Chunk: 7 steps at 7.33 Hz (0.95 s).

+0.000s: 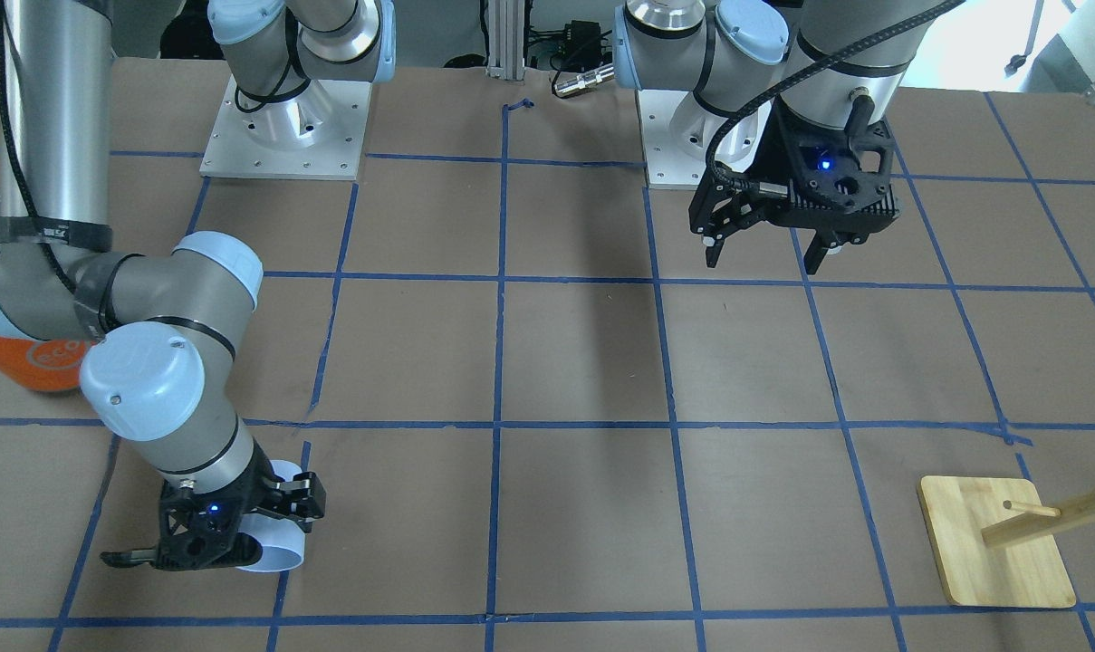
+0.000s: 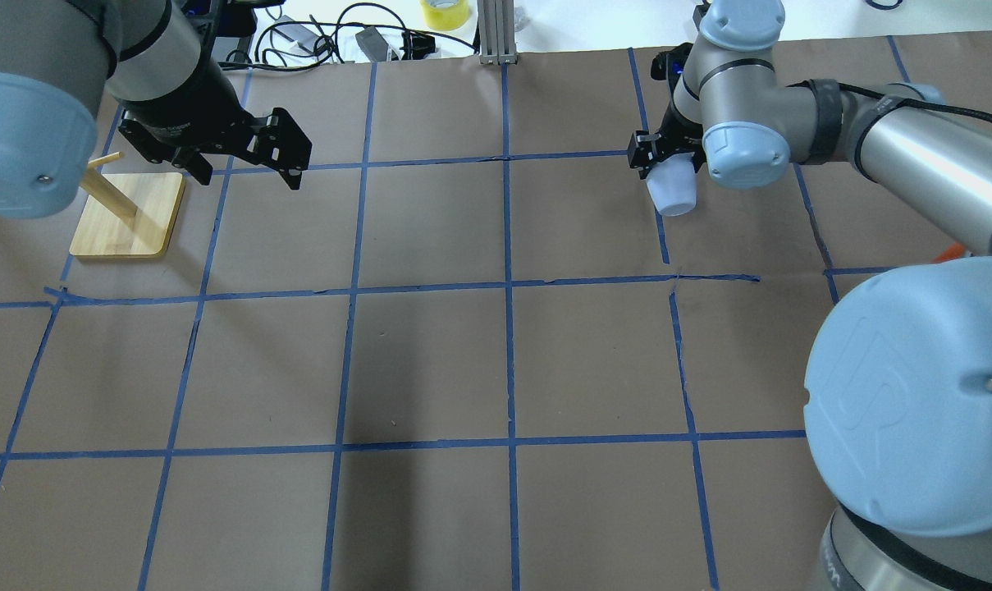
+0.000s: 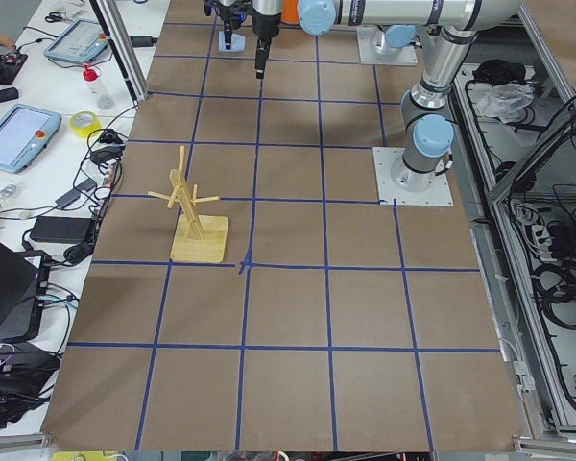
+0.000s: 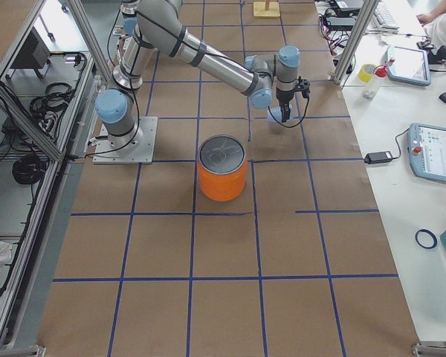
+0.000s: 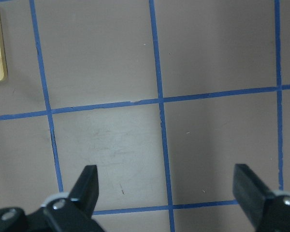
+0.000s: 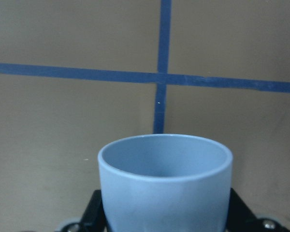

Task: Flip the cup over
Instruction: 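Close the right gripper on the cup and lift it, then carry the cup with the right gripper toward the left gripper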

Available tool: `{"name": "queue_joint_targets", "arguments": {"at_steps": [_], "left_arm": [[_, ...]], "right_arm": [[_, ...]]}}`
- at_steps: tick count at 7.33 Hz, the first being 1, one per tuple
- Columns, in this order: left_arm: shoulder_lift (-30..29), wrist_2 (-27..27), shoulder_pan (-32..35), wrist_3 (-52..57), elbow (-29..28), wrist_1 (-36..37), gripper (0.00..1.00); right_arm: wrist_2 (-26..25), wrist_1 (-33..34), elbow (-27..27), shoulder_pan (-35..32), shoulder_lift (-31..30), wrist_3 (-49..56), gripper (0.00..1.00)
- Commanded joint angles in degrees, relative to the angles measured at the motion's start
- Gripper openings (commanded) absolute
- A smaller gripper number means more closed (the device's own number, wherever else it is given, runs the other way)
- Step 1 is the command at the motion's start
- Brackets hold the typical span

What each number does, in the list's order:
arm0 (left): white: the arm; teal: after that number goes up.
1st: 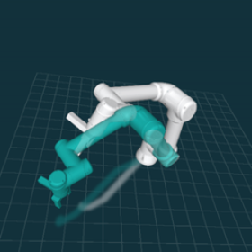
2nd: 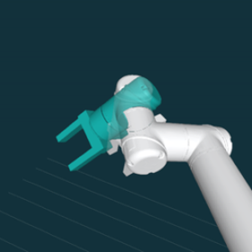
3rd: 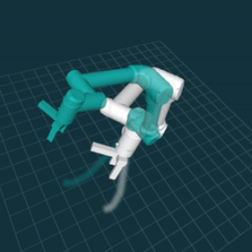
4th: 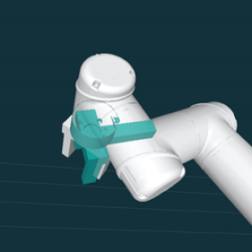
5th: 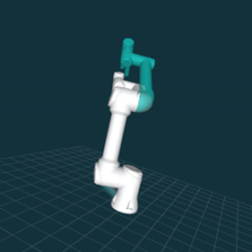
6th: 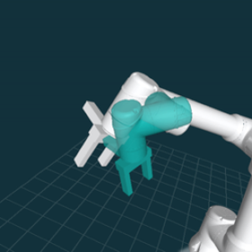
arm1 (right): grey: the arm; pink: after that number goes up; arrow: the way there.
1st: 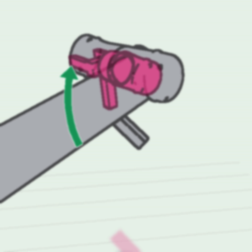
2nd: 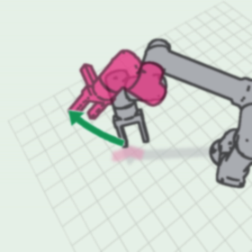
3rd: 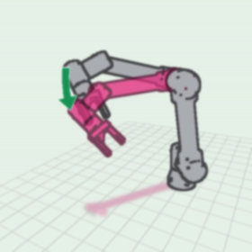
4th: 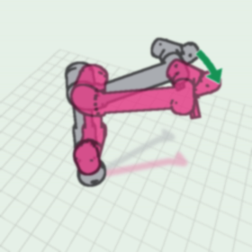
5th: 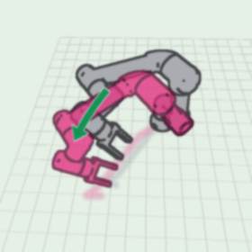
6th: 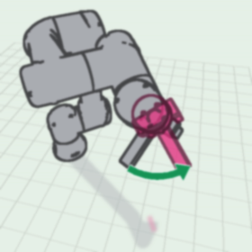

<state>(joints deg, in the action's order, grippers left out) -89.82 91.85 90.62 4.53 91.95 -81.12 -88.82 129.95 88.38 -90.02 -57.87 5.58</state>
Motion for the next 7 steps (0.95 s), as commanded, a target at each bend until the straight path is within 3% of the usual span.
{"name": "queue_joint_targets", "arguments": {"at_steps": [1, 4, 7], "left_arm": [[0.09, 0.0, 0.0, -0.05, 0.08, 0.0, 1.0], [0.09, 0.0, 0.0, 0.04, 0.08, 0.0, 1.0], [0.09, 0.0, 0.09, -0.05, 0.08, 0.0, 1.0]], "right_arm": [[0.32, -0.04, -2.5, -5.67, -0.05, 0.74, 0.26], [-0.65, 1.53, -3.21, -13.31, 0.04, 12.99, 0.25], [-0.92, 3.11, -3.13, -16.76, 0.48, 36.81, 0.25]]}}
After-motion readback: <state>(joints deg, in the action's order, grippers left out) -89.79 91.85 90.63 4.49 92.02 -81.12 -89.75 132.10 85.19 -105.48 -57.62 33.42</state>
